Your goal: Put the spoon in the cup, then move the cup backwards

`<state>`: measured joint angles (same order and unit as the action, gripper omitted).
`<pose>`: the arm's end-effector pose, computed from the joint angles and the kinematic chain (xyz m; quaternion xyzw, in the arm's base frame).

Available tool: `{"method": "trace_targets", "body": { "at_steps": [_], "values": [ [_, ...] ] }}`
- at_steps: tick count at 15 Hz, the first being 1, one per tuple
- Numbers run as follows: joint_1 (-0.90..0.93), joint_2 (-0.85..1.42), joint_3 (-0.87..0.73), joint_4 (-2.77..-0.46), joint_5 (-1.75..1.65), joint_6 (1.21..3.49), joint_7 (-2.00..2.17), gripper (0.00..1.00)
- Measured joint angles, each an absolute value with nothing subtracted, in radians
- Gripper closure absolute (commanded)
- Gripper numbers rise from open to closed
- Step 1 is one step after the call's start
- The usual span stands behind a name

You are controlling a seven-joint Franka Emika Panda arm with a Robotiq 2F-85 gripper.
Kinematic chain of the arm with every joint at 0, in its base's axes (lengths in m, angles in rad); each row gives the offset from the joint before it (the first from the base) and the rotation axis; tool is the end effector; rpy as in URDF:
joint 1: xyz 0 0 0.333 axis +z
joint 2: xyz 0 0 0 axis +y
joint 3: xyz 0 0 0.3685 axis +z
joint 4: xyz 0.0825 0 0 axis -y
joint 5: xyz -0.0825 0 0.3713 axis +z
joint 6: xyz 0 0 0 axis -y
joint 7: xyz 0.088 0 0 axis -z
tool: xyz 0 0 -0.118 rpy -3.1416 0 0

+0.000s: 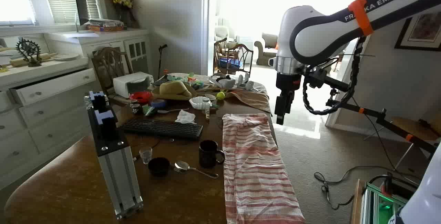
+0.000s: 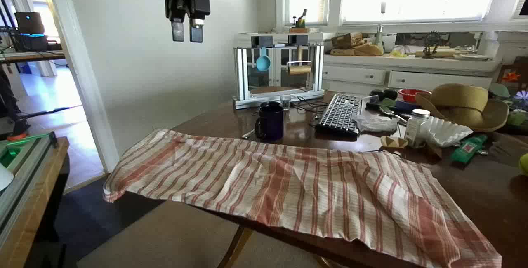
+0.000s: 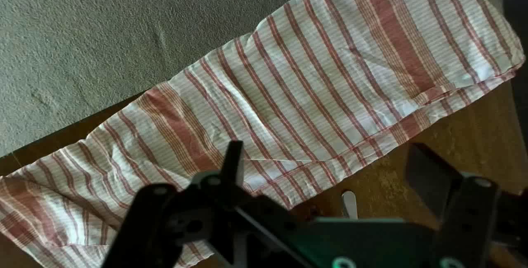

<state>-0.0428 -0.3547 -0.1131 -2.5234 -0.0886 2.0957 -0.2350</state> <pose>0.3766 -0.0660 0.4414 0.9969 0.0673 -0.0398 0.0105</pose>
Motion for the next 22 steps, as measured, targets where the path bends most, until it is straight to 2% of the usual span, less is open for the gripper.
{"method": "trace_targets", "body": {
  "at_steps": [9, 16, 22],
  "values": [
    [-0.040, -0.350, -0.109, -2.525, -0.089, 2.129, -0.240, 0.00],
    [0.017, -0.271, -0.101, -2.560, -0.030, 2.339, -0.357, 0.00],
    [0.092, -0.158, -0.033, -2.612, 0.010, 2.574, -0.381, 0.00]
  ]
}}
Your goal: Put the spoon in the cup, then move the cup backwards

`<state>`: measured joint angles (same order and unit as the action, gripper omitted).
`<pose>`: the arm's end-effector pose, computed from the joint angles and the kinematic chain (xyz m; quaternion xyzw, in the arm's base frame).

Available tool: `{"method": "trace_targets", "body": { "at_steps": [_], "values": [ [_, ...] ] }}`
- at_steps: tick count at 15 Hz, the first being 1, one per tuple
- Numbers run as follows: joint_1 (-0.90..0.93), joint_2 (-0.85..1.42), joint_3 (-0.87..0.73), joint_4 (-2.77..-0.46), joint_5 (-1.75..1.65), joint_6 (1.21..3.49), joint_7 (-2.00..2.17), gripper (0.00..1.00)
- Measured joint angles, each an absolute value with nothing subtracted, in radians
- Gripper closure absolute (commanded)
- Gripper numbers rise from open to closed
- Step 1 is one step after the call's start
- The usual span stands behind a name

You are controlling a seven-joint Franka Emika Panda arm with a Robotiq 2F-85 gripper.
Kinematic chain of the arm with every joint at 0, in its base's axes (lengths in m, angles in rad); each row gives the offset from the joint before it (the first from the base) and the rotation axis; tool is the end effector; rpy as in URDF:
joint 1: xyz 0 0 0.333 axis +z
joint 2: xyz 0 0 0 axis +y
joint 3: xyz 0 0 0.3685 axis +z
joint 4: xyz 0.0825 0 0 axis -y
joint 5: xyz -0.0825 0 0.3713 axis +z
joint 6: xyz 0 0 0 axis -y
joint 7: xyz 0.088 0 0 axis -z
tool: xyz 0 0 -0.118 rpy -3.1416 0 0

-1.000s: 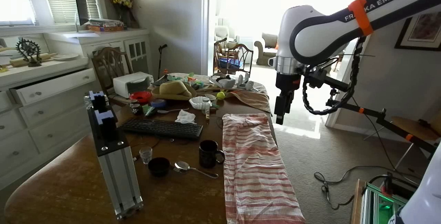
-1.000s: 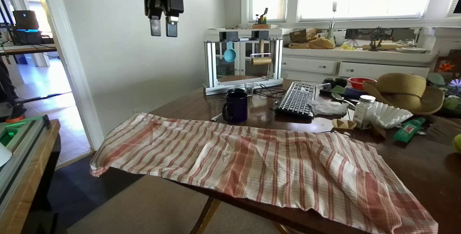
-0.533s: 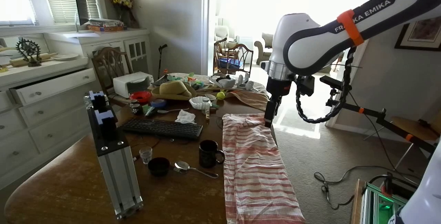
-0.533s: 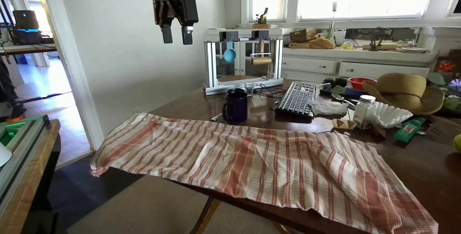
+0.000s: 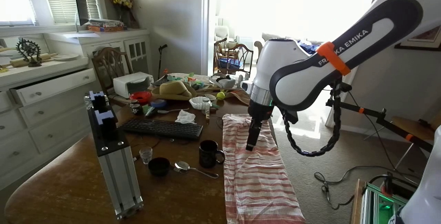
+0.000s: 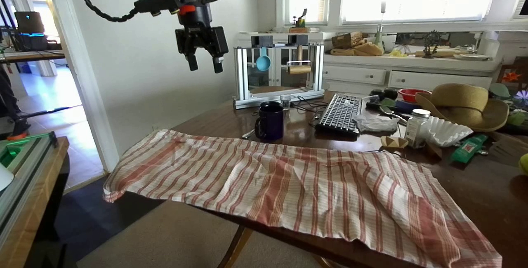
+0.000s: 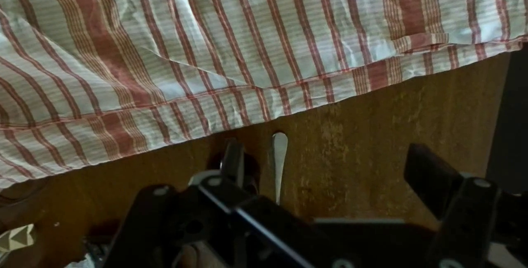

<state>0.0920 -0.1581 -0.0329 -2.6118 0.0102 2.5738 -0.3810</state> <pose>0.4237 0.0249 0.3688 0.9750 0.2139 0.0601 0.0041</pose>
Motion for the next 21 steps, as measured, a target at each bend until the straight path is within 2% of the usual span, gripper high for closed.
{"method": "trace_targets", "body": {
  "at_steps": [10, 21],
  "values": [
    [0.096, 0.183, 0.090, -2.530, 0.064, 2.884, -0.431, 0.00],
    [0.031, 0.482, 0.131, -2.271, -0.008, 2.984, -0.371, 0.00]
  ]
}}
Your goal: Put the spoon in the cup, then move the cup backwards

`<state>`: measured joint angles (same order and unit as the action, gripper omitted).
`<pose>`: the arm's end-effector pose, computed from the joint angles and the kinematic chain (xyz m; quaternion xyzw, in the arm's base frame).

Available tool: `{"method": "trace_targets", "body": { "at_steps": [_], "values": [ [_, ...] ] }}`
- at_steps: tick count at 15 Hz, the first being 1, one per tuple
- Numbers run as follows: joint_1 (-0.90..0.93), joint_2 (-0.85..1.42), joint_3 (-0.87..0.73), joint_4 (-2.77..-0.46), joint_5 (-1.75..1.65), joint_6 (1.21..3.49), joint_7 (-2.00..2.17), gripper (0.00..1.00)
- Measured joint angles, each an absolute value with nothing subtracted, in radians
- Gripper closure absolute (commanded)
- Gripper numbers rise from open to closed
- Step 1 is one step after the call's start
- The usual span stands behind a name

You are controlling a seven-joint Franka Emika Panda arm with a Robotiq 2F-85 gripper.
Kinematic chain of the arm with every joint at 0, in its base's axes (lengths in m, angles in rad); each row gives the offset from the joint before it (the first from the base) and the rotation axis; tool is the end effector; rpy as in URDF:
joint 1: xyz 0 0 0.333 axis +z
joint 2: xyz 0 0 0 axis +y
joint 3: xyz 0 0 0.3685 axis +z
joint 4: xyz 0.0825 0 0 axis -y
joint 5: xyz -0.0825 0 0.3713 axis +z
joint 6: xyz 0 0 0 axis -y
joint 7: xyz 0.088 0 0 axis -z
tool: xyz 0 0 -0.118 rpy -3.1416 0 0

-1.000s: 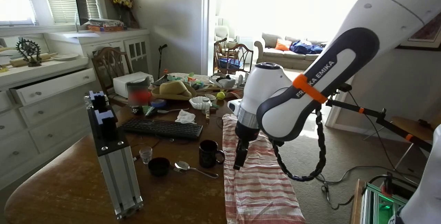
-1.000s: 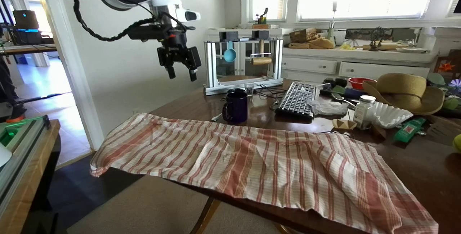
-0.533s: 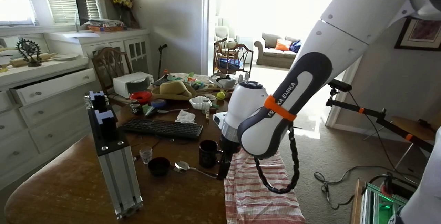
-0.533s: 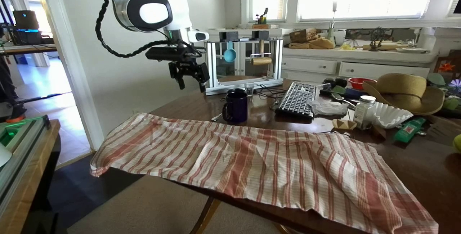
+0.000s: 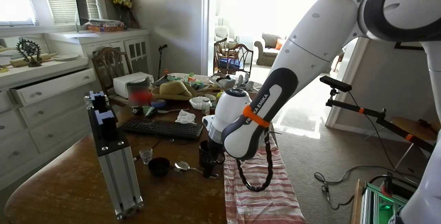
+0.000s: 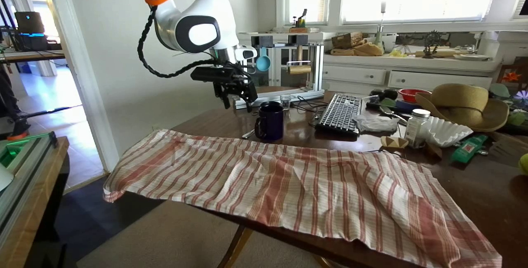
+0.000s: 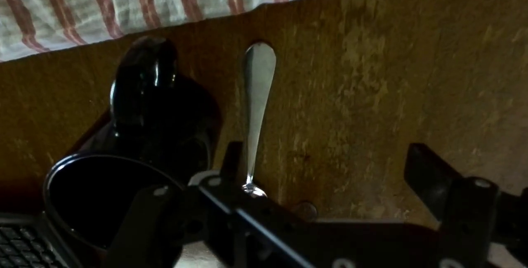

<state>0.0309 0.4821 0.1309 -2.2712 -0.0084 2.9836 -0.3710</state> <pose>0.5666 0.0916 0.2163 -0.9595 -0.2548 -0.1192 0.0157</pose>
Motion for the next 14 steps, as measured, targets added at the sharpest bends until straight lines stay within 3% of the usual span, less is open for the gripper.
{"method": "trace_targets", "body": {
  "at_steps": [7, 14],
  "values": [
    [0.036, 0.500, 0.123, -2.250, -0.035, 2.984, -0.354, 0.00],
    [0.203, 0.502, -0.030, -2.249, -0.158, 2.996, -0.177, 0.00]
  ]
}}
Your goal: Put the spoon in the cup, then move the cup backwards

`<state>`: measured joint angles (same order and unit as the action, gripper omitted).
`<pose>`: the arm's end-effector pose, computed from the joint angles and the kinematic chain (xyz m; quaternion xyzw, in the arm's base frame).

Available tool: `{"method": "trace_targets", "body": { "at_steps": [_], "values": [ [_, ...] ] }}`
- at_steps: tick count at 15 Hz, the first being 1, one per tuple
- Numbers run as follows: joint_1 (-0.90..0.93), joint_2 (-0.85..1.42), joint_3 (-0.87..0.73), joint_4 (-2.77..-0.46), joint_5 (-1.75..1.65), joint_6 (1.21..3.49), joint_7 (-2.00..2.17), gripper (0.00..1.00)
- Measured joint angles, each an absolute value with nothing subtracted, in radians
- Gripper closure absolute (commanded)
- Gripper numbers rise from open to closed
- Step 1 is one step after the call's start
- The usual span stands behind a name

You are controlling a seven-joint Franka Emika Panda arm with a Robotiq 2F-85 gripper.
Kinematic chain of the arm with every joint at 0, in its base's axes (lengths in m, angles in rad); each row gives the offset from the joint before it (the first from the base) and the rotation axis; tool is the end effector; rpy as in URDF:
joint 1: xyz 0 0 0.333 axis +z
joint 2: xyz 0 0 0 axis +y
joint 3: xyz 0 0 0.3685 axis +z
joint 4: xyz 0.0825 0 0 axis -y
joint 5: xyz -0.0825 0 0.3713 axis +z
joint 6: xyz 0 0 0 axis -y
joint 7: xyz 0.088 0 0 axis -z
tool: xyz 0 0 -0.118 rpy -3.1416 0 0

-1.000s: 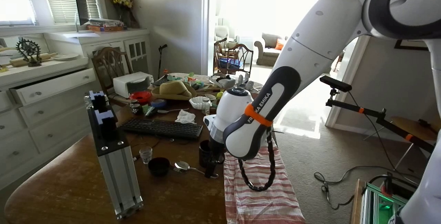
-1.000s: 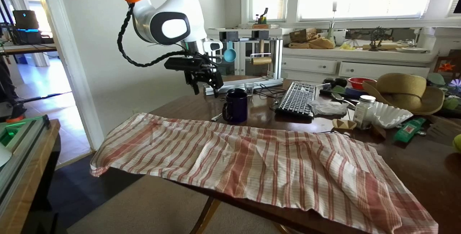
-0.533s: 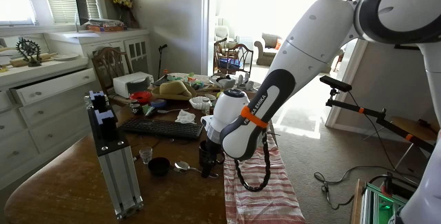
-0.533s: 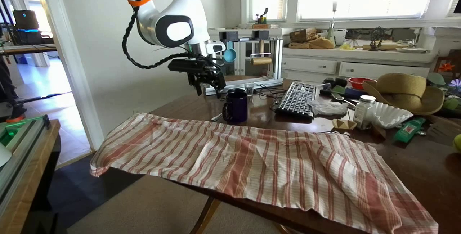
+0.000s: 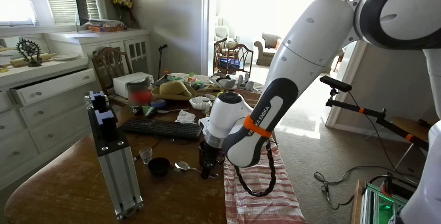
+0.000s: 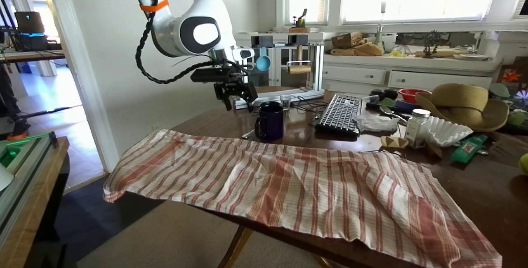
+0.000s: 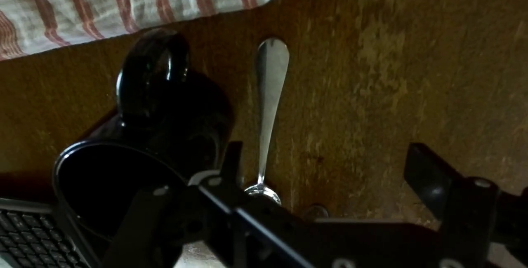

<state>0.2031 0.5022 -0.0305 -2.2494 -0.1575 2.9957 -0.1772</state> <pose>0.5697 0.1108 0.2106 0.9604 0.2495 0.1209 0.0282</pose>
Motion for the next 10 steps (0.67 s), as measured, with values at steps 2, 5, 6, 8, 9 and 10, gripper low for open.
{"method": "trace_targets", "body": {
  "at_steps": [2, 5, 6, 8, 9, 10],
  "values": [
    [0.245, 0.505, -0.061, -2.249, -0.180, 3.001, -0.139, 0.00],
    [0.267, 0.521, -0.072, -2.245, -0.188, 3.024, -0.119, 0.00],
    [0.264, 0.531, -0.067, -2.239, -0.188, 3.035, -0.119, 0.00],
    [0.259, 0.559, -0.060, -2.218, -0.188, 3.054, -0.119, 0.00],
    [0.262, 0.574, -0.064, -2.205, -0.188, 3.062, -0.119, 0.00],
    [0.266, 0.589, -0.072, -2.190, -0.188, 3.066, -0.119, 0.00]
  ]
}}
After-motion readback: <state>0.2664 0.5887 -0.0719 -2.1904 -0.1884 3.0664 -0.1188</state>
